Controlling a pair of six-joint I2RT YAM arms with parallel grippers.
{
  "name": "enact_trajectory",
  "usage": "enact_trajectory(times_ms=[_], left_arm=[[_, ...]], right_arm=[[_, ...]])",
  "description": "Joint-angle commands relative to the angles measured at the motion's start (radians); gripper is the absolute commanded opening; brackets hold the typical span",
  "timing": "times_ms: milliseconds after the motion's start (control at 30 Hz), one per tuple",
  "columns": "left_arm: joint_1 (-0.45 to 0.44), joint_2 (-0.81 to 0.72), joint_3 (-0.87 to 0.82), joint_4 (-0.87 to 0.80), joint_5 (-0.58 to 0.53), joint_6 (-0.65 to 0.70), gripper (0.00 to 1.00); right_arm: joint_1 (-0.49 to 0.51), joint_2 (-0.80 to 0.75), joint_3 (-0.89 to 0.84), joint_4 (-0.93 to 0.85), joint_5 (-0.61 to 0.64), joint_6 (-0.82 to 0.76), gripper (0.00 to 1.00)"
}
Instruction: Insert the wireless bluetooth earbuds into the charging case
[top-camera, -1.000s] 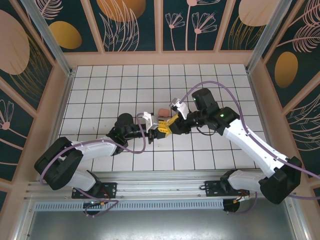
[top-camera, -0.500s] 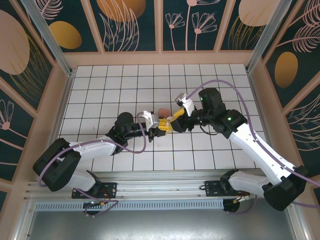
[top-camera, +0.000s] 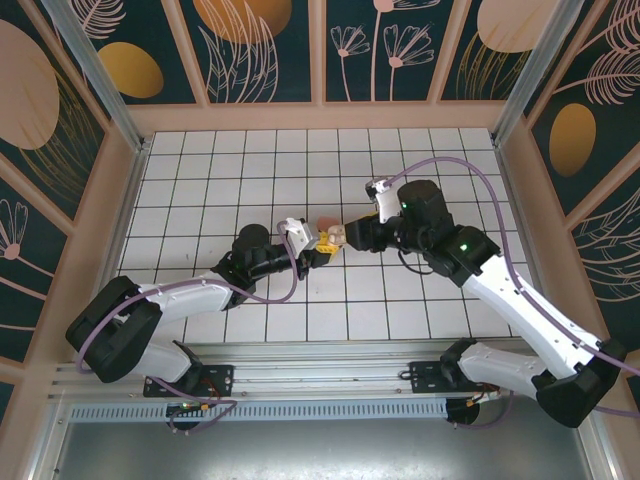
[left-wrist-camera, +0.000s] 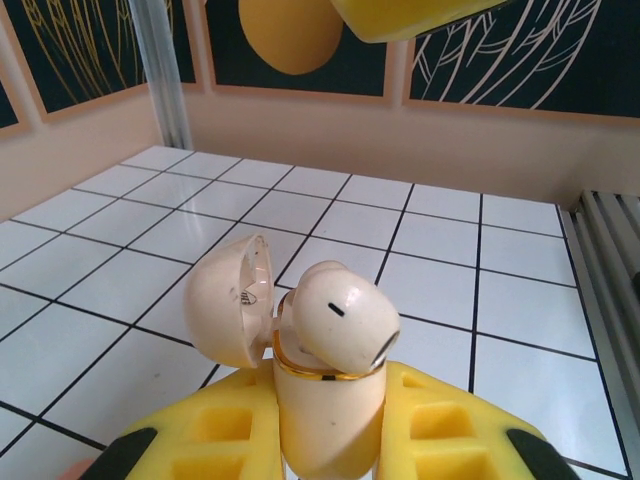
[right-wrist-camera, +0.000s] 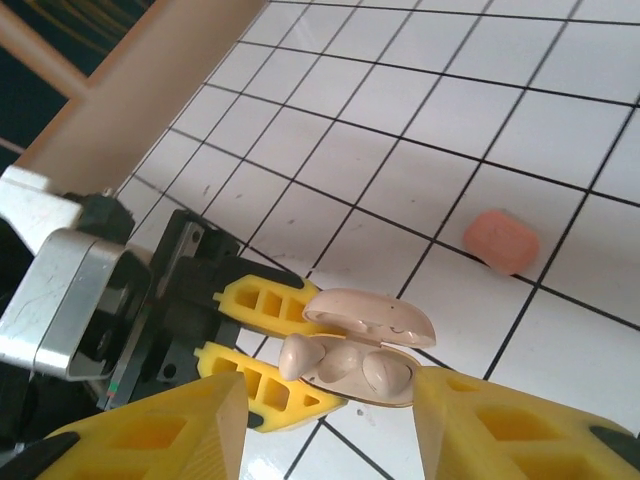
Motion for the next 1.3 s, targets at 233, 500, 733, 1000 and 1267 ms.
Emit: enact_trajectory(times_ms=[233, 500, 733, 1000, 1267], left_arm=[[0.001, 0.01, 0.038, 0.011, -0.011, 0.005, 0.13], [0.001, 0.009, 0.041, 0.01, -0.005, 0.004, 0.13], [0.0, -0.002, 0.039, 0.014, -0.005, 0.009, 0.13], [0.001, -0.012, 0.042, 0.02, 0.004, 0.009, 0.12], [0.001, -0.005, 0.042, 0.022, -0.003, 0.002, 0.12]], right_arm=[[0.059, 0.08, 0.007, 0.013, 0.112, 0.12, 0.7], [0.065, 0.123, 0.004, 0.007, 0.101, 0.099, 0.71], [0.063, 0.127, 0.001, -0.028, 0.113, 0.085, 0.7], [0.048, 0.121, -0.008, -0.054, 0.118, 0.074, 0.68], [0.037, 0.082, -0.004, -0.016, 0.047, 0.064, 0.68]])
